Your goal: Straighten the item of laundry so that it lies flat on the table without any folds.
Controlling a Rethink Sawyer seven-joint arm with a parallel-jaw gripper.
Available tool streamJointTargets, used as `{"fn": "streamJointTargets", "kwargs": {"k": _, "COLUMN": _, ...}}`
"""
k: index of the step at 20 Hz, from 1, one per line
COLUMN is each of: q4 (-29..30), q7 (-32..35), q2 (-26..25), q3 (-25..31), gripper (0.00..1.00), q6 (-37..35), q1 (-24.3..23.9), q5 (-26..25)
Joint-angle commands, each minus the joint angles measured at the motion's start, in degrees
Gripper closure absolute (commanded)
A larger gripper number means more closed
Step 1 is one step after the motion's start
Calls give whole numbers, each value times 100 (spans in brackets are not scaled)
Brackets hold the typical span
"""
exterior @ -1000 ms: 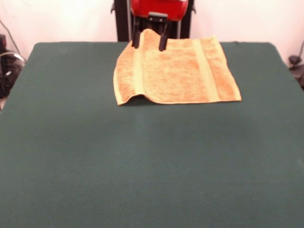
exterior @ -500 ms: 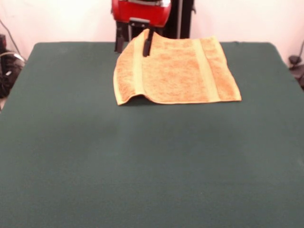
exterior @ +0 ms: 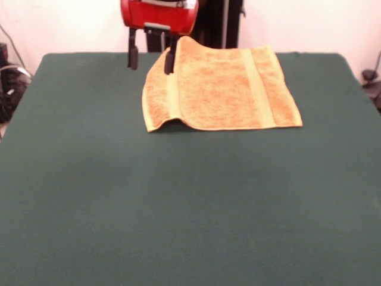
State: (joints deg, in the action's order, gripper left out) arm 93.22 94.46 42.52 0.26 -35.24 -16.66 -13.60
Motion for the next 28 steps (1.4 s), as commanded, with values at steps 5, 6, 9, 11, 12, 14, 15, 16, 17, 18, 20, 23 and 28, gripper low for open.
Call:
{"fn": "streamJointTargets", "kwargs": {"k": 5, "q4": -89, "q7": -31, "q2": -172, "q3": 772, "gripper": 0, "q6": -766, "q1": 143, "q5": 168}}
{"fn": "streamJointTargets", "kwargs": {"k": 6, "q4": -114, "q7": -37, "q2": -163, "q3": 774, "gripper": 0, "q6": -829, "q1": 143, "q5": 173}}
{"fn": "streamJointTargets", "kwargs": {"k": 9, "q4": -171, "q7": -57, "q2": -139, "q3": 789, "gripper": 0, "q6": -959, "q1": 142, "q5": 173}}
{"fn": "streamJointTargets", "kwargs": {"k": 11, "q4": -237, "q7": -52, "q2": -162, "q3": 799, "gripper": 0, "q6": -997, "q1": 152, "q5": 169}}
{"fn": "streamJointTargets", "kwargs": {"k": 12, "q4": -267, "q7": -36, "q2": -173, "q3": 795, "gripper": 0, "q6": -1015, "q1": 161, "q5": 167}}
{"fn": "streamJointTargets", "kwargs": {"k": 14, "q4": -257, "q7": 14, "q2": -160, "q3": 779, "gripper": 0, "q6": -1014, "q1": 177, "q5": 172}}
{"fn": "streamJointTargets", "kwargs": {"k": 15, "q4": -264, "q7": 17, "q2": -161, "q3": 784, "gripper": 0, "q6": -1018, "q1": 183, "q5": 168}}
{"fn": "streamJointTargets", "kwargs": {"k": 16, "q4": -271, "q7": 20, "q2": -162, "q3": 788, "gripper": 0, "q6": -1021, "q1": 190, "q5": 165}}
{"fn": "streamJointTargets", "kwargs": {"k": 17, "q4": -247, "q7": 30, "q2": -153, "q3": 797, "gripper": 0, "q6": -996, "q1": 191, "q5": 170}}
{"fn": "streamJointTargets", "kwargs": {"k": 18, "q4": -265, "q7": 91, "q2": -169, "q3": 778, "gripper": 0, "q6": -996, "q1": 220, "q5": 177}}
{"fn": "streamJointTargets", "kwargs": {"k": 20, "q4": -311, "q7": 216, "q2": -203, "q3": 733, "gripper": 0, "q6": -1012, "q1": 297, "q5": 184}}
{"fn": "streamJointTargets", "kwargs": {"k": 23, "q4": -468, "q7": 306, "q2": -307, "q3": 685, "gripper": 0, "q6": -1113, "q1": 439, "q5": 147}}
{"fn": "streamJointTargets", "kwargs": {"k": 28, "q4": -674, "q7": 453, "q2": -408, "q3": 586, "gripper": 0, "q6": -1308, "q1": 617, "q5": 172}}
